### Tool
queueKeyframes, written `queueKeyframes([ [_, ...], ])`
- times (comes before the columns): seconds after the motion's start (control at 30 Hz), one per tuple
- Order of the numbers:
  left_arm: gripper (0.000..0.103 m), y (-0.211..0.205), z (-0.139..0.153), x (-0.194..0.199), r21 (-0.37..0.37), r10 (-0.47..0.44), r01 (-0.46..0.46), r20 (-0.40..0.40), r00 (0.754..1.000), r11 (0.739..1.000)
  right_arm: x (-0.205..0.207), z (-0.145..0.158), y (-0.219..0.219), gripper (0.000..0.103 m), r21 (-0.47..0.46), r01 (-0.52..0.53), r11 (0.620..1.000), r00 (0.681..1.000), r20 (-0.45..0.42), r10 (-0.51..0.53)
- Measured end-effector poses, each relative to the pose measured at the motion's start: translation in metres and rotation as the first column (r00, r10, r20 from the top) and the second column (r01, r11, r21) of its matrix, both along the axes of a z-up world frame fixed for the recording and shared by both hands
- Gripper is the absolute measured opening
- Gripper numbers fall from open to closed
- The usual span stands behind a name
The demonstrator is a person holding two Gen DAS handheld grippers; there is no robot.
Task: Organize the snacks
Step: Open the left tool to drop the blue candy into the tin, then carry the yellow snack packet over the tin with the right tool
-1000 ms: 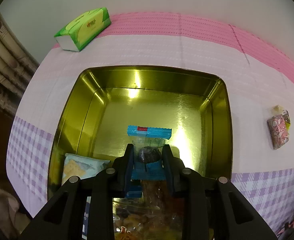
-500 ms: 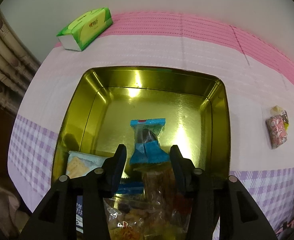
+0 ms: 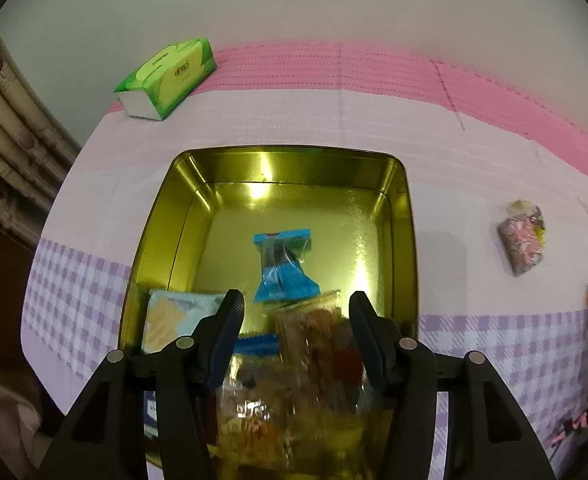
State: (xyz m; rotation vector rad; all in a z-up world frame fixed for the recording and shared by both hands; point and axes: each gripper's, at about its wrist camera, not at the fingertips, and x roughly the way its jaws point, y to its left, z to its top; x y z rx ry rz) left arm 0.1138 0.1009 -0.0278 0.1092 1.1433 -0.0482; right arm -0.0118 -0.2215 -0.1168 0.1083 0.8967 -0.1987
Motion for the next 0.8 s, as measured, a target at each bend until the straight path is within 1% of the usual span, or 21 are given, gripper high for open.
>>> queueKeyframes([
  [0.17, 0.056, 0.008, 0.009, -0.017, -0.021, 0.008, -0.008, 0.023, 1.000, 1.000, 0.000, 0.000, 0.000, 0.045, 0.000, 0.000, 1.000, 1.000, 0.000, 0.000],
  [0.3, 0.058, 0.018, 0.014, -0.032, -0.010, 0.032, -0.032, 0.053, 0.998, 0.999, 0.000, 0.000, 0.000, 0.045, 0.000, 0.000, 1.000, 1.000, 0.000, 0.000],
  [0.43, 0.059, 0.031, 0.020, -0.048, 0.015, 0.087, -0.089, 0.112, 0.990, 0.996, 0.000, 0.000, 0.000, 0.045, 0.002, 0.001, 1.000, 1.000, 0.000, -0.001],
  [0.63, 0.060, 0.050, 0.016, -0.061, 0.014, 0.129, -0.132, 0.119, 0.984, 0.991, 0.000, 0.000, 0.000, 0.045, -0.002, 0.000, 1.000, 1.000, 0.000, 0.000],
  [0.8, 0.060, 0.057, 0.012, -0.069, 0.026, 0.140, -0.145, 0.133, 0.981, 0.989, -0.002, 0.001, -0.003, 0.045, 0.002, 0.008, 1.000, 1.000, 0.000, -0.008],
])
